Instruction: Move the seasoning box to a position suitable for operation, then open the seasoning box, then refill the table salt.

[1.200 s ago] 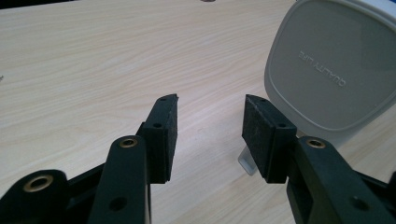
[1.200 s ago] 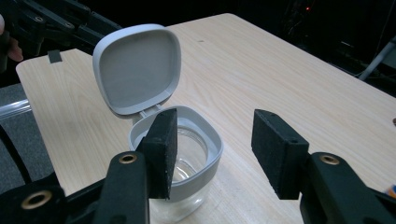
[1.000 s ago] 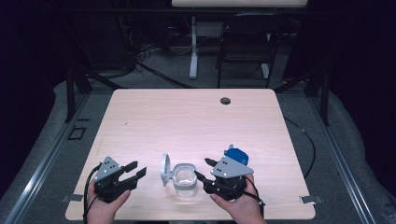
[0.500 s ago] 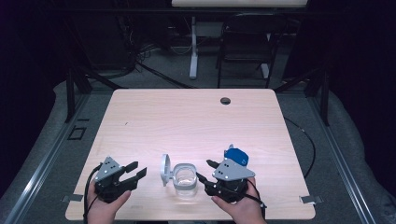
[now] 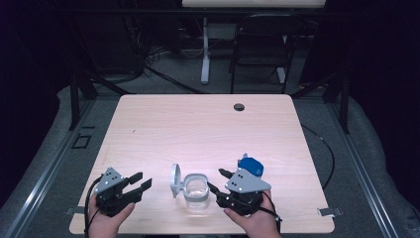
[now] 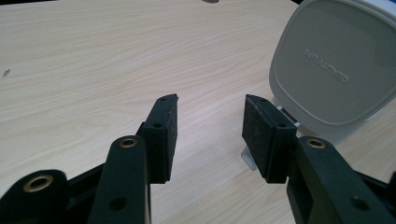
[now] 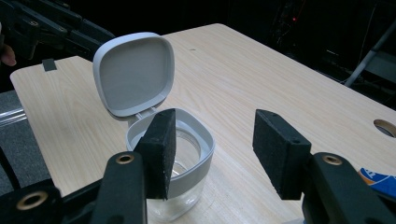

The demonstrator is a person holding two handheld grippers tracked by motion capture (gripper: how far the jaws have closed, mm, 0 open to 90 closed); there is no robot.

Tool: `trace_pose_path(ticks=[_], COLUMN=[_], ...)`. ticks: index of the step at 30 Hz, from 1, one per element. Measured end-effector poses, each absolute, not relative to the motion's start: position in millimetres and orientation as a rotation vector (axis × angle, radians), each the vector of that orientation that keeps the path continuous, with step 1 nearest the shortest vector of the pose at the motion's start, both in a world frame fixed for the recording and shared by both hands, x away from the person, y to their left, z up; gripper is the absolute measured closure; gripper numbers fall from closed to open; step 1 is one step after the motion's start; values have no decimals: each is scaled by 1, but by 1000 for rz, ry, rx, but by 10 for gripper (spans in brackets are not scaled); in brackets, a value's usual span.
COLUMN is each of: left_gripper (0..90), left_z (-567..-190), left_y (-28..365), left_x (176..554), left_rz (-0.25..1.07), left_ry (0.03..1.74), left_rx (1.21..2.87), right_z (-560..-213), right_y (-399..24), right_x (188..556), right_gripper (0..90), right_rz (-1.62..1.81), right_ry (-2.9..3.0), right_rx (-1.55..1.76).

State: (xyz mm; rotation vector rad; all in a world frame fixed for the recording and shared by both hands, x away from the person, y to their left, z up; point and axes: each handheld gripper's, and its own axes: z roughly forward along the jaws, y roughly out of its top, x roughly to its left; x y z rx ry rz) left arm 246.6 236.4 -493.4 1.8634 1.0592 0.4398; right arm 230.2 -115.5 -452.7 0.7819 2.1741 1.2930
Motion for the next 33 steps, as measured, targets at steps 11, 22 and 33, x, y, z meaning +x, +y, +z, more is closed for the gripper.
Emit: trace_pose_path(ticks=[11, 22, 33], left_gripper=[550, 549, 545], left_z=[-495, -499, -502], left_y=[241, 244, 242], left_x=[250, 252, 252], left_rz=[447, 445, 443], left_ry=[1081, 1103, 1100], left_rx=[1851, 1854, 1863], right_z=[-457, -472, -485], right_y=[-127, -141, -156], right_x=[229, 229, 223], right_gripper=[487, 486, 485], right_rz=[1301, 1294, 1295], right_ry=[2167, 2188, 2185], right_rx=[813, 850, 892])
